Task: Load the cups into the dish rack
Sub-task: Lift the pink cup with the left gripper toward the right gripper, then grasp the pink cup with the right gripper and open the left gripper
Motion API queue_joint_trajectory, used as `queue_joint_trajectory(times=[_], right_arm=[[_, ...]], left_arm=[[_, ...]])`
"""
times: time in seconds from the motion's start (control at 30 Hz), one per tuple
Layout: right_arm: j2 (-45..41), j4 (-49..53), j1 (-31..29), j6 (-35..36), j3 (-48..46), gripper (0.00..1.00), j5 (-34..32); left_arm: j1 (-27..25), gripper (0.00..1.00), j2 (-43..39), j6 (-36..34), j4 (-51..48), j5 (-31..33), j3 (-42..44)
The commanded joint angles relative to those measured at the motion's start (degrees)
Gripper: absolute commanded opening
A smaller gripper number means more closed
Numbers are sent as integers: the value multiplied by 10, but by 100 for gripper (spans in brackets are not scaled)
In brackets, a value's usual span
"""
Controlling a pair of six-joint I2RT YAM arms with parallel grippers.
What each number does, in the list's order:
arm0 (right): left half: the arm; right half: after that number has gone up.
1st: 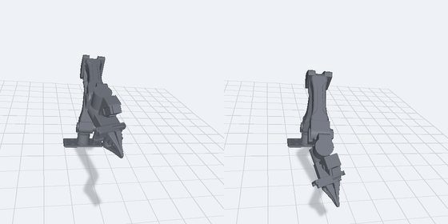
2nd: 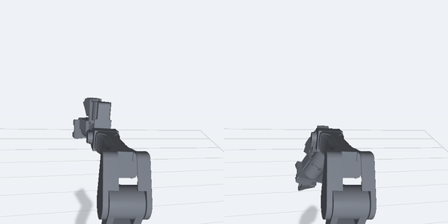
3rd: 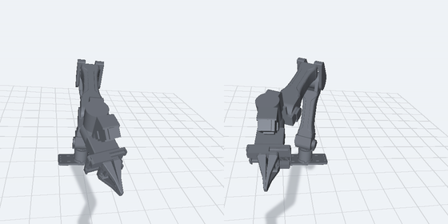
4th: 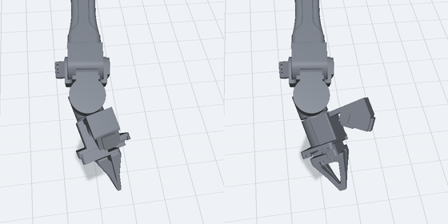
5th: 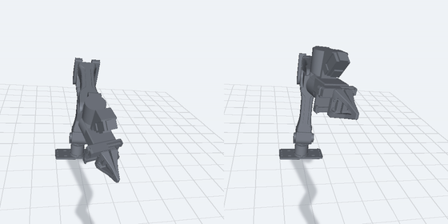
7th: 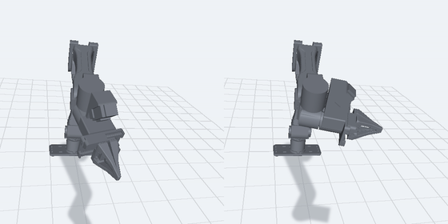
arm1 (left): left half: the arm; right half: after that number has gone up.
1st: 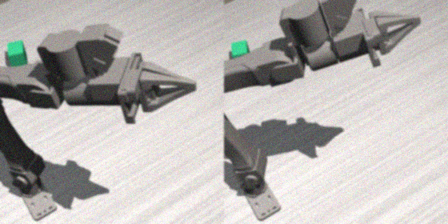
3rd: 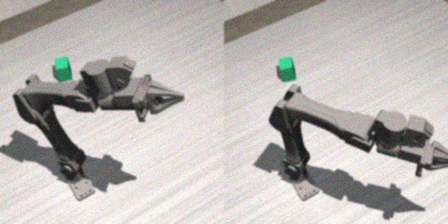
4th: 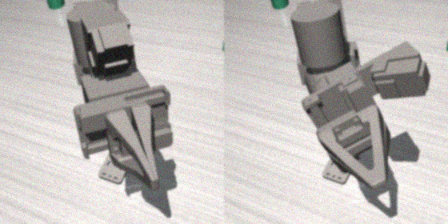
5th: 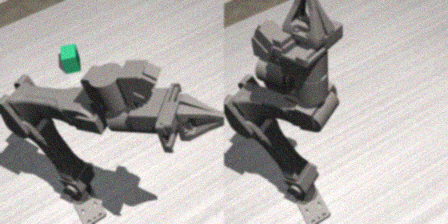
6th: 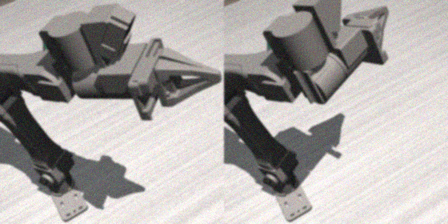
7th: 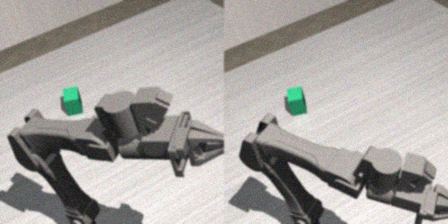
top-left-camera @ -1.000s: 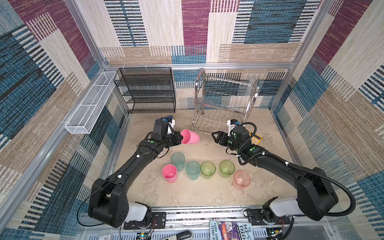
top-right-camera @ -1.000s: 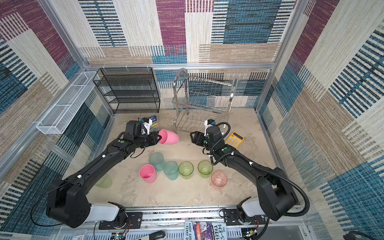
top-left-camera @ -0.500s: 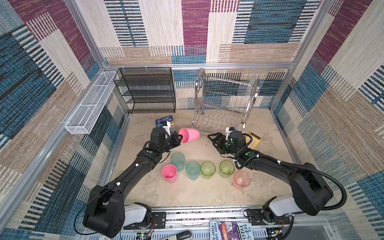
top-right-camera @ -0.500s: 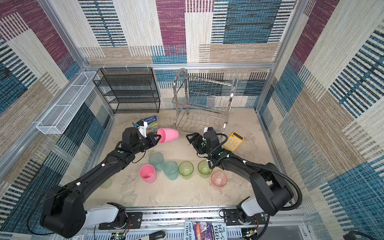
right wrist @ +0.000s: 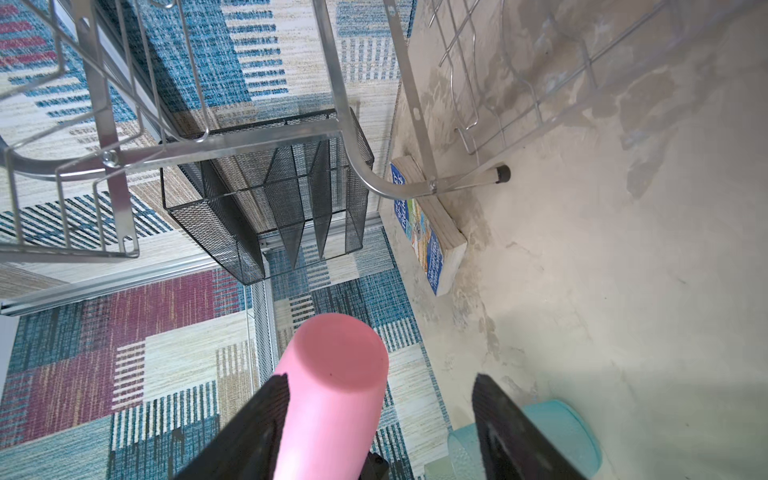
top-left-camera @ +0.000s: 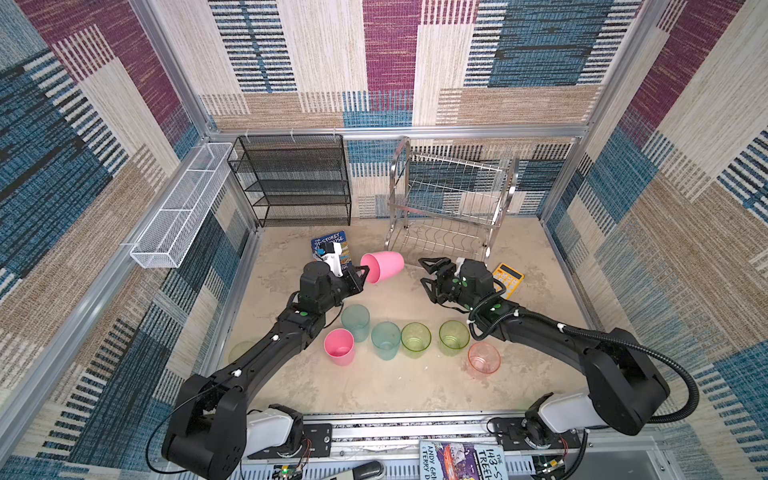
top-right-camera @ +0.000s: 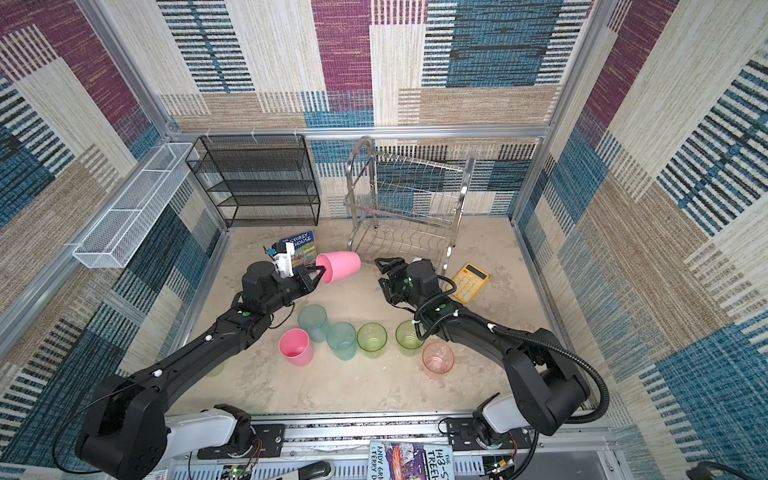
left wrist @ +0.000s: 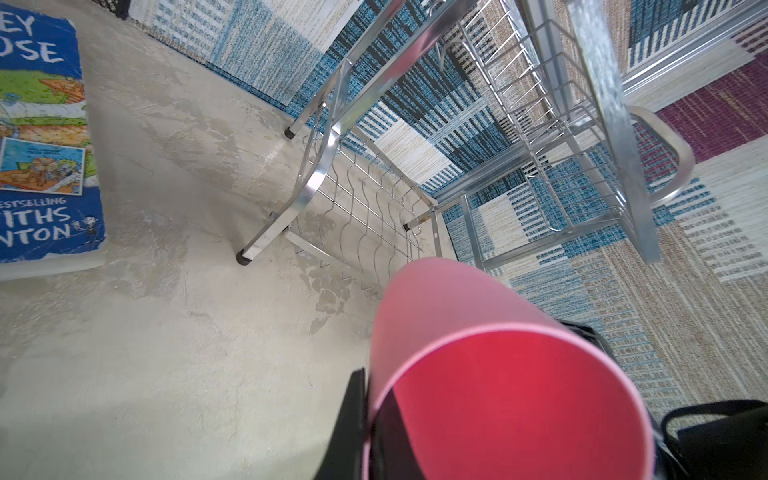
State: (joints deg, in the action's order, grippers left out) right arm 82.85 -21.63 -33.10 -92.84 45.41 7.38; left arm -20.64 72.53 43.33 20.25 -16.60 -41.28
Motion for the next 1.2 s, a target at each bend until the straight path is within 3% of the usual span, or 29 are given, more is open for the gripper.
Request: queue_joint_trajectory(times=[0.0,0.63,1.17], right_arm=[[8,-35,-1,-29,15,73,8],[94,-50,2,-39,96,80,52],[113,-67,2,-47,102,83,54]], left_arm=[[-7,0,15,9,74,4,2],[-33,0,113,14,197,2,-26],[-54,0,180,17,267,-5,-48]])
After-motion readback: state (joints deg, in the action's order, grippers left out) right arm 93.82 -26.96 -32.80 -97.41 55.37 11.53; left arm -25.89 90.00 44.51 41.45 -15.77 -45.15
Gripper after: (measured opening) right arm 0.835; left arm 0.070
